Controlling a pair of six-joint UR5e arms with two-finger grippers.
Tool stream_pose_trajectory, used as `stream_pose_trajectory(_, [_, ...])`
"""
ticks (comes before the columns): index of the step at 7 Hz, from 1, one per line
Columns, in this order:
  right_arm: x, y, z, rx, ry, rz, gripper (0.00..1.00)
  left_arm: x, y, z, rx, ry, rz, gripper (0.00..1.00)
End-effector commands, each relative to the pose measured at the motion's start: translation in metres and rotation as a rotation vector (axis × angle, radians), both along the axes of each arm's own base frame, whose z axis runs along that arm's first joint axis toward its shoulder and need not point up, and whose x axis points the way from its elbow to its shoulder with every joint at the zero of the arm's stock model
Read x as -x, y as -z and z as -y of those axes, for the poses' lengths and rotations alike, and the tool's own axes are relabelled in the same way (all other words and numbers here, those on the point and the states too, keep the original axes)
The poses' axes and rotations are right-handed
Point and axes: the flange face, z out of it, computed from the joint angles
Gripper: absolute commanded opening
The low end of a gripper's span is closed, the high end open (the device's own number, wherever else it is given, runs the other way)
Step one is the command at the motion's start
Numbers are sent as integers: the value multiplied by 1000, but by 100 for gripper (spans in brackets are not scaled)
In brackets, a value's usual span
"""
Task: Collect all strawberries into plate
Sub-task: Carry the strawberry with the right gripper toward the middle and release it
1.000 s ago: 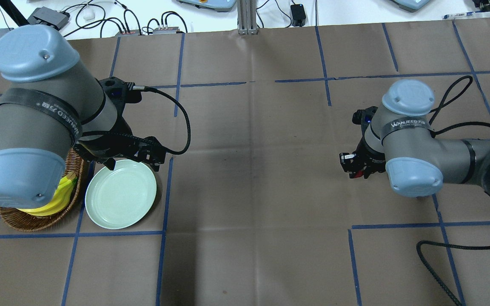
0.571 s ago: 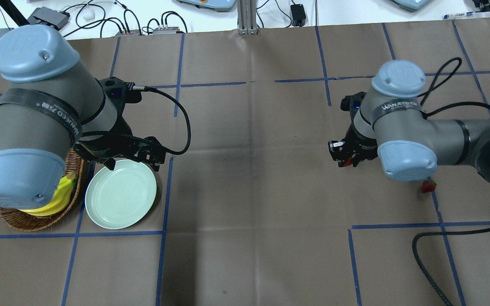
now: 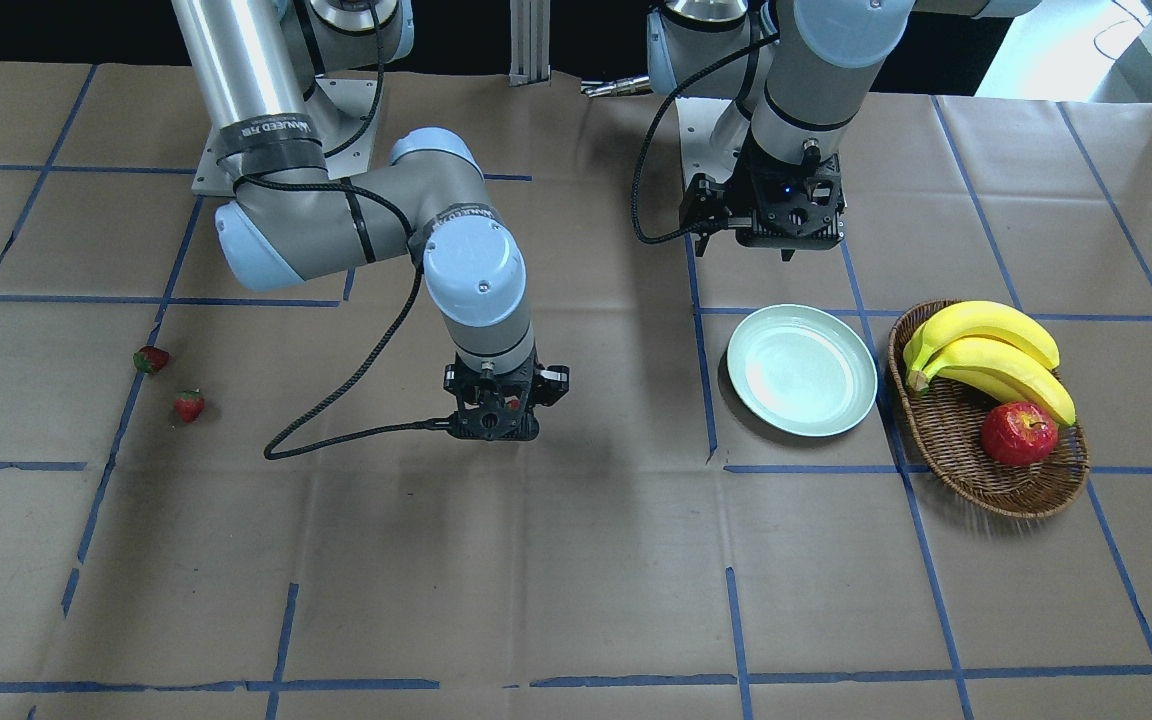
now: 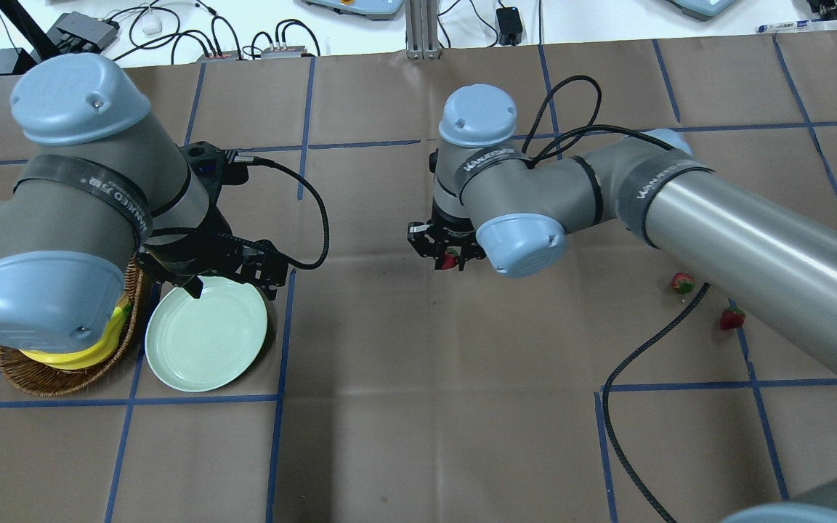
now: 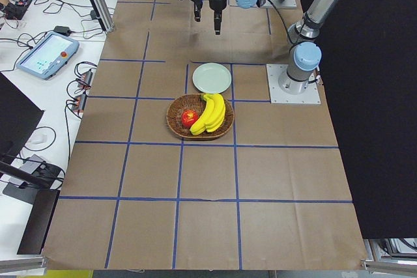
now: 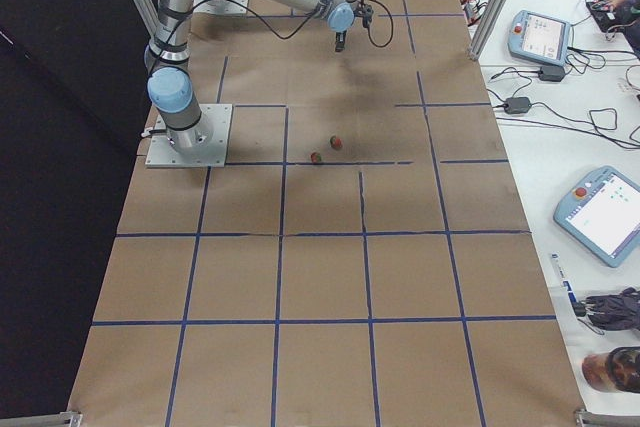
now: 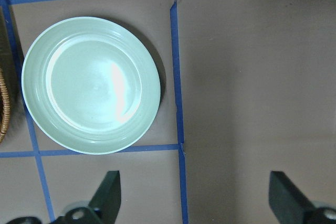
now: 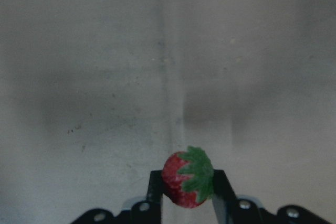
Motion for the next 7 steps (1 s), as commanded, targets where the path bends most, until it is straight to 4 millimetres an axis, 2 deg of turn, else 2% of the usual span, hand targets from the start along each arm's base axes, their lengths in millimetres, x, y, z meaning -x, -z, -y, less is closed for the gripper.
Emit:
stream_pose_trajectory(1, [-9, 29, -4, -44, -3, -19, 25, 0, 5, 3, 8, 2, 0, 100])
stream_pose_trajectory(2, [-8, 29, -4, -41, -3, -28, 99, 1, 4, 2, 11, 3, 0, 100])
stream_pose_trajectory(3, [-2, 19, 2, -36, 8, -20, 100, 1, 6, 3, 5, -1, 0, 100])
stream_pose_trajectory(4, [5, -1, 4, -13, 17, -9, 100, 1, 6, 3, 5, 0, 0, 100])
stream_pose_trajectory(5, [22, -26, 5, -16, 33, -7, 100, 1, 6, 3, 5, 2, -1, 100])
stream_pose_trajectory(6, [65, -53, 8, -42, -15, -19, 100, 1, 8, 4, 0, -2, -10, 100])
stream_pose_trajectory(7, [133, -74, 12, -88, -8, -25, 100, 2, 14, 8, -8, -1, -12, 100])
